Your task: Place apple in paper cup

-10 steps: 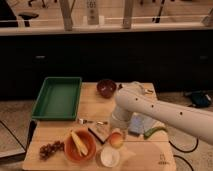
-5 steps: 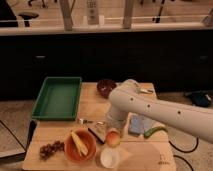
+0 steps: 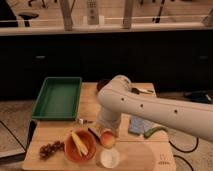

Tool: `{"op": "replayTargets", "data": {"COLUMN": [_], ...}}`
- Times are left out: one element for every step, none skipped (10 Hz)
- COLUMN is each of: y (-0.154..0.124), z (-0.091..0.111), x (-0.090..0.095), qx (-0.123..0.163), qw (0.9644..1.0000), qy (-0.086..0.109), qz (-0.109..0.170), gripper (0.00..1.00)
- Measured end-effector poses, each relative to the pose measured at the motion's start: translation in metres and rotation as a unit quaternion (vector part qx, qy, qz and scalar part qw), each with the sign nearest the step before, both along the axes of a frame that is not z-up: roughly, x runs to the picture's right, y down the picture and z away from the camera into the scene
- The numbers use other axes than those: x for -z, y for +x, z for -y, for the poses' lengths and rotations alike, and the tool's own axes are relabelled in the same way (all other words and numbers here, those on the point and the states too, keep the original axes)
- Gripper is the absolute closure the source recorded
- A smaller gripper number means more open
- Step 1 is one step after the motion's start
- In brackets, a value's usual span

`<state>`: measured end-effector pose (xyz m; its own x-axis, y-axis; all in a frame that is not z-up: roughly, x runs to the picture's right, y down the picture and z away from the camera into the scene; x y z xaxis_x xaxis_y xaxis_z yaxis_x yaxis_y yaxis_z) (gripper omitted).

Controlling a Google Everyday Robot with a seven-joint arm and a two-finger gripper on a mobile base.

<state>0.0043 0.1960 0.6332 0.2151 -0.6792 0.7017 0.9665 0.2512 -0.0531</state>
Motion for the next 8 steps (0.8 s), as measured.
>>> {"op": "replayTargets", "data": {"y": [-0.002,-0.003,-0.002,-0.001,-0.002,-0.003,-0.003,-0.002], "z": [-0.001,-0.003,-0.005,-0.008,-0.010,-0.012,-0.014,-0.015], "x": [0.000,0.000,0.000,0.001,0.002,0.002,0.002,0.001], "qx": [0.001,0.001,0.002,0.004,0.007,0.010,0.012,0.012], "qw": [1.0000,0.9999,0.9999,0.9998,0.9997,0.9996,0.9995,0.9995], "qy": [-0.002,-0.007,-0.011,-0.016,-0.019,-0.022,-0.025,-0.027], "qz": [0.002,0.008,0.008,0.009,0.011,0.013,0.014,0.015], "gripper": [0.97,0.92,0.85,0.76,0.64,0.52,0.42,0.35]}}
